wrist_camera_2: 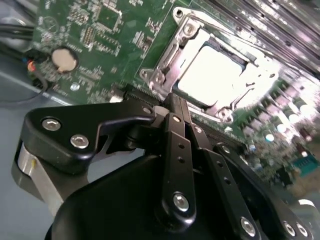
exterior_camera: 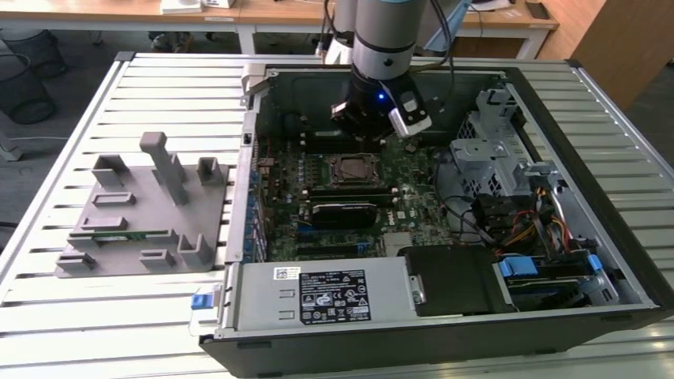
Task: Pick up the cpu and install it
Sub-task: 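Install the second cpu locking lever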
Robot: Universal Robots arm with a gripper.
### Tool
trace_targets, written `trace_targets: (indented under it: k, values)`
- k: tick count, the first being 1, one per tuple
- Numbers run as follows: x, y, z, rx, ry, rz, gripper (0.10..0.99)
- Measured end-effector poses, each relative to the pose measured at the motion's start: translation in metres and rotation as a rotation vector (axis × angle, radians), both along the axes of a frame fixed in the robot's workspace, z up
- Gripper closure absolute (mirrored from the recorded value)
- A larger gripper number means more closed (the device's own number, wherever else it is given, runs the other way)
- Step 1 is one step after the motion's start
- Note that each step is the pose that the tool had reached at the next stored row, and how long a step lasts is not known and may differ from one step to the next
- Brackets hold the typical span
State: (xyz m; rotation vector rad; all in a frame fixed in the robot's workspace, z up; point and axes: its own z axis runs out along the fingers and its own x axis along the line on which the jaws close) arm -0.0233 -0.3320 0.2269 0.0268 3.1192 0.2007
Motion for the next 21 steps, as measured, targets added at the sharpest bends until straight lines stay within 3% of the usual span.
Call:
trace_targets:
  k: [2, 6, 16, 21]
  values:
    - [0.0, 0.0, 0.0084, 0.001, 0.0, 0.0, 0.973]
    - [0.0001, -0.0017, 0.0117, 0.001, 0.0001, 0.0, 0.973]
    - [0.0, -0.0325, 0.0115, 0.0, 0.0005, 0.0, 0.973]
    - [0.0, -0.0417, 0.0115, 0.0, 0.0004, 0.0, 0.973]
